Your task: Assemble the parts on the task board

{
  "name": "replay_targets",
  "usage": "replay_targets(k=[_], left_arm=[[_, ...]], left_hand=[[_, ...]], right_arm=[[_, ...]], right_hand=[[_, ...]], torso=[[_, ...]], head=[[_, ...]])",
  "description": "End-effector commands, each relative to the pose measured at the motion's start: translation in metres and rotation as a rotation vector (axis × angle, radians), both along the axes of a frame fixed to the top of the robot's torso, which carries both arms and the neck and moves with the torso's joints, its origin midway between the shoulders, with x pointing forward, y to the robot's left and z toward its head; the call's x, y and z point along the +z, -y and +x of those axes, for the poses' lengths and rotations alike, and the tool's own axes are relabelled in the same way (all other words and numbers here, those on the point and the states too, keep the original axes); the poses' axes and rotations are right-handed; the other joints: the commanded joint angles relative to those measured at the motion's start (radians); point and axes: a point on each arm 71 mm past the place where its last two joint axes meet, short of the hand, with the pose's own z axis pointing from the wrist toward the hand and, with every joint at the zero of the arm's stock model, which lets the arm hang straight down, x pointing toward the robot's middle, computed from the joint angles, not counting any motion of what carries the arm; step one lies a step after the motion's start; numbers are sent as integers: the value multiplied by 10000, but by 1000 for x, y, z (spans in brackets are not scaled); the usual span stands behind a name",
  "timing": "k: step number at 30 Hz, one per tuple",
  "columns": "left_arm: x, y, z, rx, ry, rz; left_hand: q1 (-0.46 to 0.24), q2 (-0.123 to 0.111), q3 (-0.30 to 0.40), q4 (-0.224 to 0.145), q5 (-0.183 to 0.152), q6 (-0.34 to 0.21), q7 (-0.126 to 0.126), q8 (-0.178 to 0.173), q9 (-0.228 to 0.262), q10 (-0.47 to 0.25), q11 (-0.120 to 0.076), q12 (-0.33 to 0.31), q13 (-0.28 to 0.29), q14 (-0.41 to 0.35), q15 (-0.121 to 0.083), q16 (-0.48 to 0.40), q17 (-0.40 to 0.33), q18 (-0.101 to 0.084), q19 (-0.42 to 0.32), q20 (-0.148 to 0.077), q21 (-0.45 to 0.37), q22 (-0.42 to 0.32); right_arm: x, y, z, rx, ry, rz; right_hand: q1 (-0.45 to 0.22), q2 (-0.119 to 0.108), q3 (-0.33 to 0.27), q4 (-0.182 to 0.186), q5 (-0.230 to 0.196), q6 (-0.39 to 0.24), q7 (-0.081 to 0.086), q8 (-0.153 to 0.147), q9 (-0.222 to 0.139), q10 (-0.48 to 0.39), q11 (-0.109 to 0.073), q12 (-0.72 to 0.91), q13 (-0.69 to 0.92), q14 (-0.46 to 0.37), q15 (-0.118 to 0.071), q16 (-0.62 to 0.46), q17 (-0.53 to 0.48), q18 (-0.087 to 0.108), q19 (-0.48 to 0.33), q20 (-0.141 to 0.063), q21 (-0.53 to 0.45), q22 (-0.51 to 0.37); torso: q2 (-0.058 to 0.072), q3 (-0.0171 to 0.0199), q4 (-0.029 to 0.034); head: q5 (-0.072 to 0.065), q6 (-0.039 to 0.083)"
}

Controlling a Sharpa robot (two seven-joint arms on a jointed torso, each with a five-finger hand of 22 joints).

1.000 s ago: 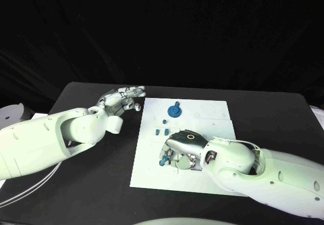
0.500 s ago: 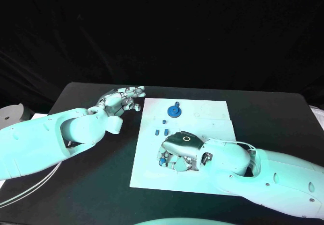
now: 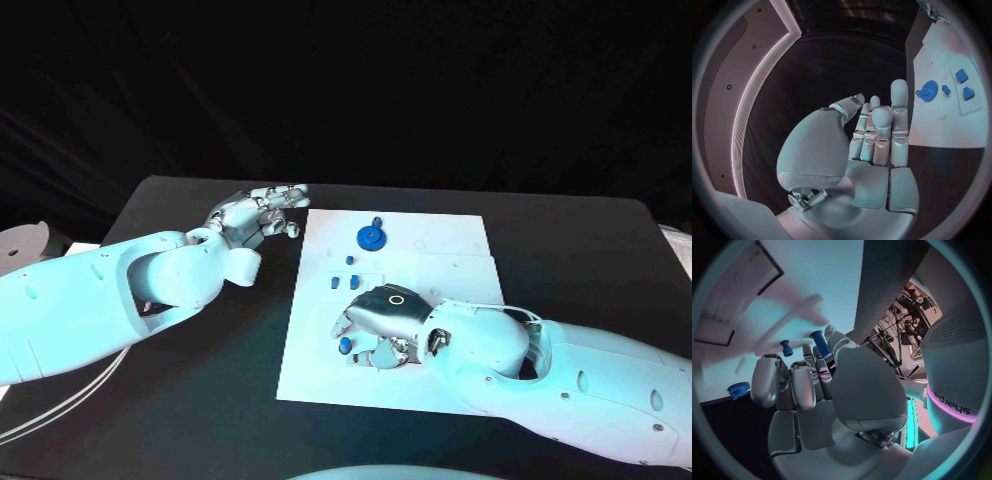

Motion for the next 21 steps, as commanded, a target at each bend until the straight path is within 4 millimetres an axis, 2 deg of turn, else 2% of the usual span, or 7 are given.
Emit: replay_targets(k=[1, 7, 11, 13, 16, 19, 21], left_arm=[[1, 2, -1, -242, 61, -92], [1, 1, -1, -234, 53, -77], [1, 1, -1, -233, 48, -73], [1, 1, -1, -246, 45, -77], [1, 1, -2, -254, 36, -74], [1, 1, -3, -278, 17, -72], [0, 2, -4, -306, -1, -71]], left_hand=[[-28, 75, -43, 5, -41, -56, -12, 14, -4, -42, 3, 30, 9, -70, 13, -49, -8, 187, -35, 5, -55, -9], [-28, 75, -43, 5, -41, -56, -12, 14, -4, -42, 3, 30, 9, -70, 13, -49, -8, 187, -35, 5, -55, -9], [-17, 81, -41, -5, -40, -60, -13, 18, -3, -53, 3, 45, 12, -75, 12, -49, -19, 188, -34, 5, -59, -11], [-17, 81, -41, -5, -40, -60, -13, 18, -3, -53, 3, 45, 12, -75, 12, -49, -19, 188, -34, 5, -59, -11], [-17, 81, -41, -5, -40, -60, -13, 18, -3, -53, 3, 45, 12, -75, 12, -49, -19, 188, -34, 5, -59, -11], [-17, 80, -42, -5, -40, -60, -12, 19, -3, -54, 3, 46, 12, -75, 12, -48, -19, 188, -34, 5, -59, -12], [-19, 75, -48, -9, -42, -63, -11, 20, -3, -61, 5, 55, 13, -75, 12, -45, -18, 188, -34, 6, -61, -13]], right_arm=[[5, 2, -1, -129, 409, 554], [15, 11, -4, -202, 689, 1362], [23, 22, -5, -401, 718, 1710], [30, 34, -5, -712, 595, 1976], [41, 59, -1, -1475, 209, 2424], [51, 88, 2, -2513, -281, 2739], [54, 108, 3, -3273, -577, 2756]], right_hand=[[134, -14, -152, 48, 36, -95, -19, -20, -3, -50, -7, 72, 10, 485, 68, -59, -50, 111, -53, 52, -62, -44], [249, -43, -417, 157, 39, -183, -23, -22, -4, -51, -8, 91, 10, 467, 65, -117, -142, 124, -64, 53, -116, -111], [330, -63, -554, 227, 45, -216, -23, -17, -1, -36, -14, 106, 13, 455, 61, -154, -198, 130, -68, 52, -145, -148], [392, -25, -636, 292, 43, -217, -18, -9, 4, 161, -61, 198, 34, 448, 31, -177, -234, 134, -62, 33, -155, -160], [493, 157, -640, 332, 105, -62, 231, 37, 29, 1055, -273, 613, 123, 457, -126, -177, -247, 134, -30, -84, -141, -142], [457, 292, -591, 439, 131, 382, 281, 203, 91, 2282, -435, 1124, 289, 507, -266, -67, -115, 91, 67, -212, -1, 31], [413, 294, -595, 522, 106, 594, 177, 275, 109, 3150, -622, 1483, 472, 594, -398, 195, 223, 5, 251, -315, 323, 438]], torso=[[5, 8, 14], [1, 13, -6], [-12, 5, -20], [-10, -2, -17], [-12, -10, -19], [-15, -15, -47], [-21, -27, -76]], head=[[-18, 5], [-38, 46], [-95, 77], [-146, 96], [-307, 159], [-444, 196], [-547, 228]])
